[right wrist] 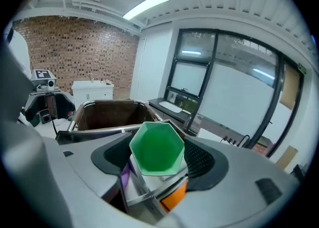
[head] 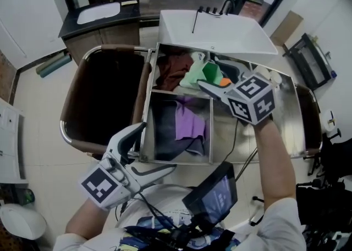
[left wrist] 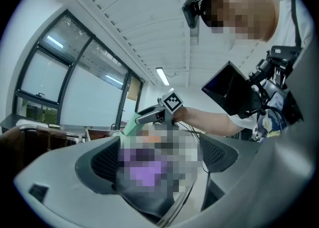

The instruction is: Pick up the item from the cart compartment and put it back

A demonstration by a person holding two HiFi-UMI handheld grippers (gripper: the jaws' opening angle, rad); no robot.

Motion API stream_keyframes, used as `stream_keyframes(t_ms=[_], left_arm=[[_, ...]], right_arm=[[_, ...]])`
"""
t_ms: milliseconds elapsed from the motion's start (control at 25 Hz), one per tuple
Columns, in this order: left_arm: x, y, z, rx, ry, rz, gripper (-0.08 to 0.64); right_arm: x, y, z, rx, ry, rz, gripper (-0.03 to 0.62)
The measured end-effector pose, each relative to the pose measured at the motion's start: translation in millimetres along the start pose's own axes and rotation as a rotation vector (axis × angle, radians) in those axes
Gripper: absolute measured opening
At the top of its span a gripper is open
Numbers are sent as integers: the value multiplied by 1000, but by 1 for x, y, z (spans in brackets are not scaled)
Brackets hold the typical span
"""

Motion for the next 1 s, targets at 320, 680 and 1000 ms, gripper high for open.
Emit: stream_keyframes(t_ms=[320,680,1000], left_arm=[[11,-27,11,92,29,9,469],[12,-118,3,136,26,63,469],[29,-245,-19,145,21,56,469]], right_arm=[[44,25,-116,167,-11,44,327],[102,120,-253,278,-31,48,334],[152,214,-356,279,-58,14,334]])
Point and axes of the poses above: the fingertips, and each gripper's own axes: z forward along the fingers, y to its left, x out of its underside, the point moved 3 cm from there along -z, backward along the fingers, and after that the axes turned 14 degrees about -x, right-handed, at the moved point
